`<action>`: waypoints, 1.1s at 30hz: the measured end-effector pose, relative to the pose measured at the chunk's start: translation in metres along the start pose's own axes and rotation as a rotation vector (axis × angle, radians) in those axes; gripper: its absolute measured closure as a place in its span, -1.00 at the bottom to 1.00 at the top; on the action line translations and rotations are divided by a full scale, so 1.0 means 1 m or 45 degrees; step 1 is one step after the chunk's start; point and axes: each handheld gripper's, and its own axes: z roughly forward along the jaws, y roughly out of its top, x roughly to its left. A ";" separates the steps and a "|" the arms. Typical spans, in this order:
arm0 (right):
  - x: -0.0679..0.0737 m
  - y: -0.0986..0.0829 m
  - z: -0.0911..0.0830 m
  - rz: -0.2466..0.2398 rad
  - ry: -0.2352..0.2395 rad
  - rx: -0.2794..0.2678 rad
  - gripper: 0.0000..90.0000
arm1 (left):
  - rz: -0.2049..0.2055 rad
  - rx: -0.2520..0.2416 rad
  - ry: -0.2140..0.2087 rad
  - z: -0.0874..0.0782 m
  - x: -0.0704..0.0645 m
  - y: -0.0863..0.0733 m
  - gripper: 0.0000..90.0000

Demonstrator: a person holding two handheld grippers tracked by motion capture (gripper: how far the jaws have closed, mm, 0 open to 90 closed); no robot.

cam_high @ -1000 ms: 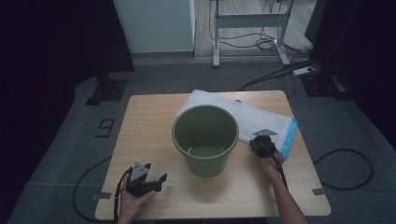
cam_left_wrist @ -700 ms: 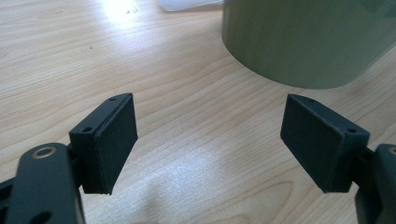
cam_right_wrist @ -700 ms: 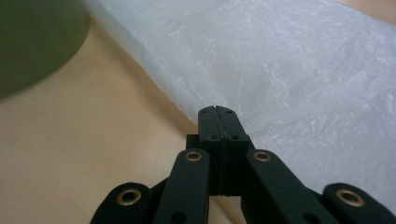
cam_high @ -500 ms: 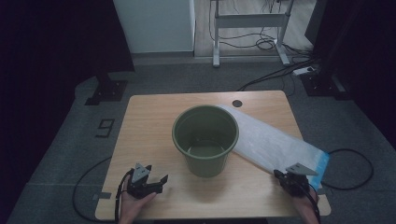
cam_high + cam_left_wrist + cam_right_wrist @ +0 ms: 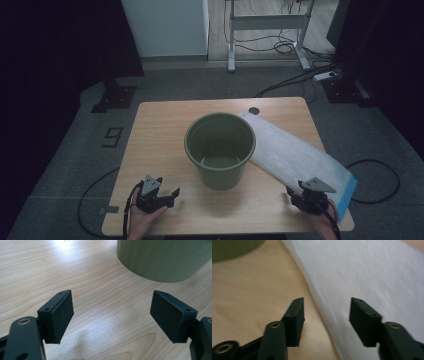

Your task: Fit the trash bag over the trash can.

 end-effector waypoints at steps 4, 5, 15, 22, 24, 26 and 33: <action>0.020 0.033 0.032 -0.043 0.021 -0.005 -0.24 | 0.010 0.005 0.000 0.001 0.000 0.000 -0.59; 0.025 0.041 0.042 -0.046 0.039 0.000 -0.27 | 0.008 0.004 0.002 0.000 0.000 0.000 -0.59; 0.040 0.073 0.108 -0.035 0.019 0.103 -0.24 | -0.024 -0.040 -0.050 -0.005 0.008 -0.003 -0.60; 0.028 0.076 0.109 0.025 -0.017 0.123 0.77 | -0.022 -0.039 -0.056 -0.005 0.008 -0.003 -0.60; 0.021 0.077 0.106 0.044 -0.028 0.113 0.95 | -0.011 -0.027 -0.045 -0.005 0.008 -0.003 -0.60; 0.013 0.079 0.095 0.088 -0.019 0.020 0.97 | -0.010 -0.024 -0.038 -0.005 0.008 -0.003 -0.59; -0.006 0.112 0.037 0.176 0.058 -0.279 0.97 | -0.015 -0.011 -0.022 -0.005 0.008 -0.004 -0.59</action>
